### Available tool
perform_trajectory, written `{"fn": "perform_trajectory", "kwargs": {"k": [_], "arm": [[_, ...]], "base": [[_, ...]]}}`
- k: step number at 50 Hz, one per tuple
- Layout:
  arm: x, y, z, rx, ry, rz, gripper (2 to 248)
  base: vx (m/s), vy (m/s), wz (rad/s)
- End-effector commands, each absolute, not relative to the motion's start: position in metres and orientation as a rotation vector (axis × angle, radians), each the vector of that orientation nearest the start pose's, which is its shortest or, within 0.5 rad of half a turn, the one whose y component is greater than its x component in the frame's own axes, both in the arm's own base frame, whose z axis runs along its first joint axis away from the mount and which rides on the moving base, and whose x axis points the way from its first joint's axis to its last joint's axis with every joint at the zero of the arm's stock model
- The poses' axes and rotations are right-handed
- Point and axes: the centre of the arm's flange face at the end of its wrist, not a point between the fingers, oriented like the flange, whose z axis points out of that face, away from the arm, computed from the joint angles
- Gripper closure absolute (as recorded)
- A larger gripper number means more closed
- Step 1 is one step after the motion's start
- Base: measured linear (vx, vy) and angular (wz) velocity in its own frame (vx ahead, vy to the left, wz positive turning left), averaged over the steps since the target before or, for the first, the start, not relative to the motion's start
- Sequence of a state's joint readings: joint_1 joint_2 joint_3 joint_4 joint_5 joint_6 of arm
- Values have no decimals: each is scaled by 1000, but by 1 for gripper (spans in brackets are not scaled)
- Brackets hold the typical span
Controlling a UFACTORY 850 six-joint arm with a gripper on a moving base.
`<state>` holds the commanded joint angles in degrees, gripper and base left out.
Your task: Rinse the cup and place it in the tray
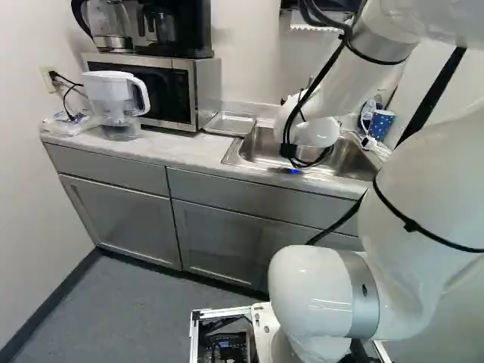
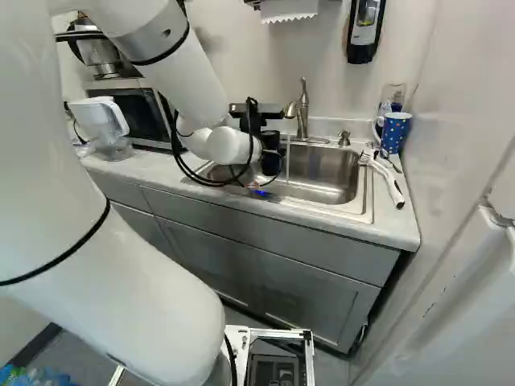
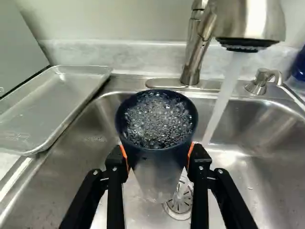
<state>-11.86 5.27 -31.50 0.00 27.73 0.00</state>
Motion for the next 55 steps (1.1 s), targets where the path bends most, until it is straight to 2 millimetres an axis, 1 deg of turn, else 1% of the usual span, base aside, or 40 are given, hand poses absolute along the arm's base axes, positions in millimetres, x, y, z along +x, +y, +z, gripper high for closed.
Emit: {"fn": "perform_trajectory", "kwargs": {"k": [6, 17, 37, 55], "arm": [[413, -78, 464, -2729, 255, -1729, 125], [415, -64, 474, -2698, 206, -1754, 125], [420, -57, 495, -2651, 178, -1814, 125], [441, -50, 515, -2608, 147, -1861, 125]], "base": [[0, 0, 0], [0, 0, 0], [0, 0, 0], [0, 0, 0]]}}
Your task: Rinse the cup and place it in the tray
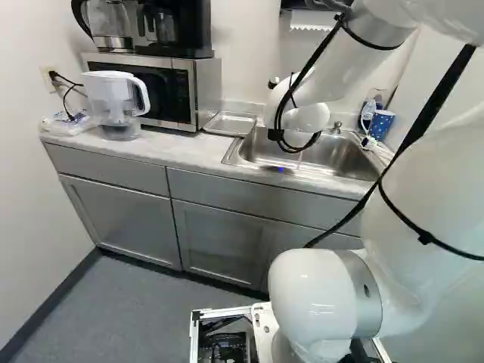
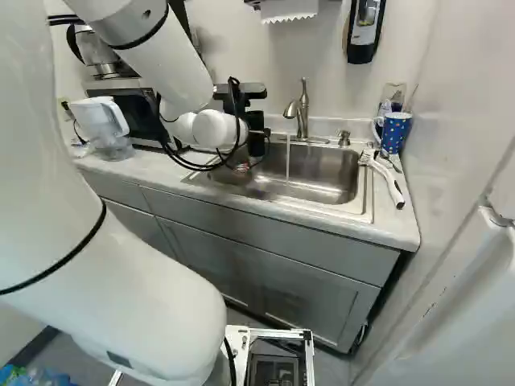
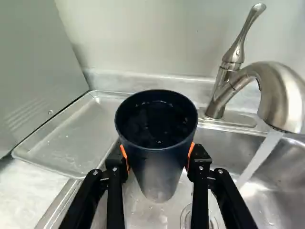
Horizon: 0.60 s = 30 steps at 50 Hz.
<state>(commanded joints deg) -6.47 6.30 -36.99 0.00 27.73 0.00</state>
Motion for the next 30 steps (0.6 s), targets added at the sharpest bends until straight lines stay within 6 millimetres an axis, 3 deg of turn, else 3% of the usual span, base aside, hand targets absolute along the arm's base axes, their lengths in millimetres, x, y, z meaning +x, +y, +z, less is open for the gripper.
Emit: {"fn": "perform_trajectory", "kwargs": {"k": [30], "arm": [[467, -47, 548, -2544, 127, -1941, 125]], "base": [[0, 0, 0]]}}
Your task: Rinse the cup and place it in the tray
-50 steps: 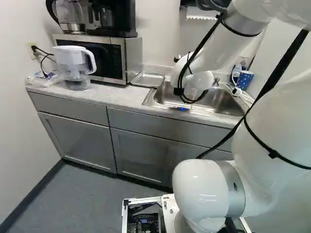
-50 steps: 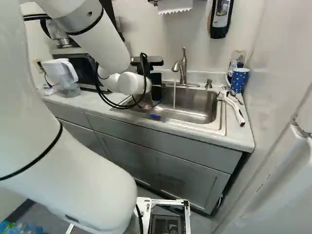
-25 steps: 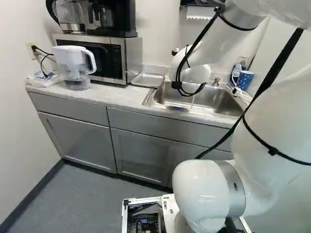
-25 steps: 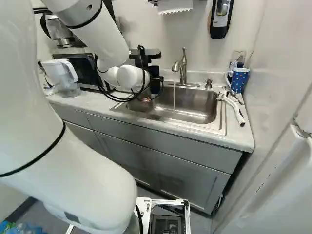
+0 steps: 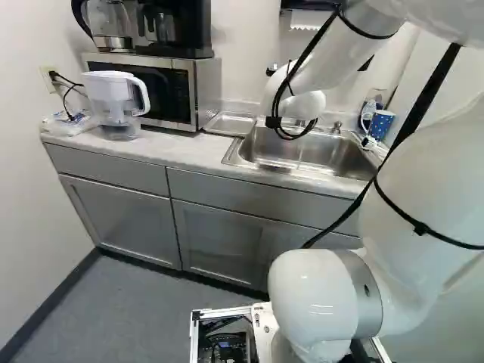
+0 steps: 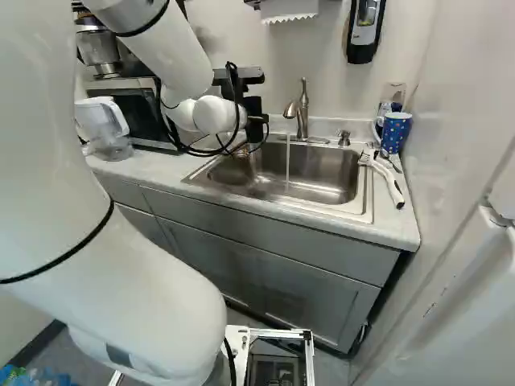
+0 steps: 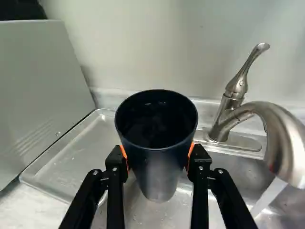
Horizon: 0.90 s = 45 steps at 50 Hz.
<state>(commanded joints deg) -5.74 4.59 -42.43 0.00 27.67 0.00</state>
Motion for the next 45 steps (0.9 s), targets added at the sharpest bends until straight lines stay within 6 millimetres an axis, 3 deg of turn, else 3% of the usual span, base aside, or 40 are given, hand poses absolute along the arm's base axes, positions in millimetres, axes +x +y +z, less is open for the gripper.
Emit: {"fn": "perform_trajectory", "kwargs": {"k": [35, 45], "arm": [[473, -47, 581, -2532, 125, -1956, 125], [473, -47, 581, -2532, 125, -1956, 125]], "base": [[0, 0, 0], [0, 0, 0]]}}
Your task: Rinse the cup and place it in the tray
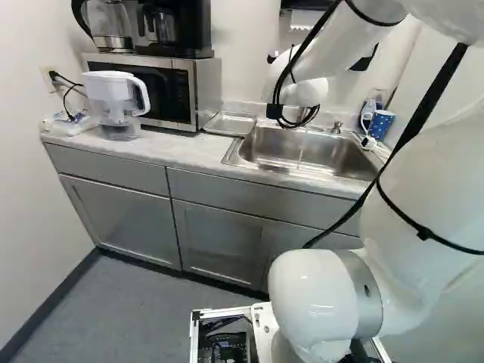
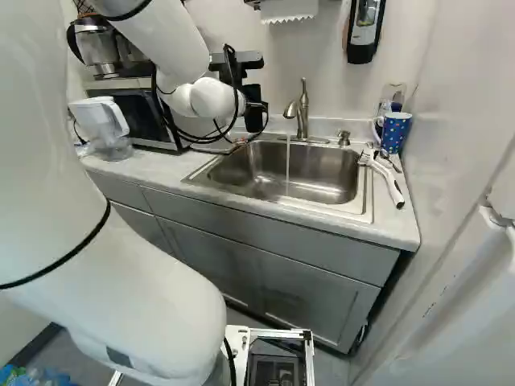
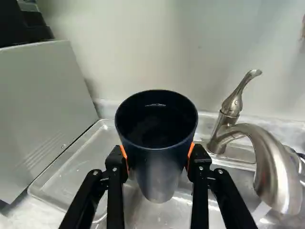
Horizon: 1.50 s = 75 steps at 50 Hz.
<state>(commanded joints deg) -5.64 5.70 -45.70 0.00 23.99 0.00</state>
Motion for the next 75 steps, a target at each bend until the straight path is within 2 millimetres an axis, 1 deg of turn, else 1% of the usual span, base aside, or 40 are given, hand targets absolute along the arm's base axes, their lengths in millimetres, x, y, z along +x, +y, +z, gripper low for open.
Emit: {"fn": "perform_trajectory", "kwargs": {"k": [7, 25, 45, 75], "arm": [[473, -47, 581, -2513, 164, -1945, 125], [473, -47, 581, -2404, 375, -1877, 125], [473, -47, 581, -2262, 603, -1785, 125], [473, -47, 581, -2031, 901, -1630, 125]], "base": [[0, 0, 0], [0, 0, 0], [0, 0, 0], [0, 0, 0]]}}
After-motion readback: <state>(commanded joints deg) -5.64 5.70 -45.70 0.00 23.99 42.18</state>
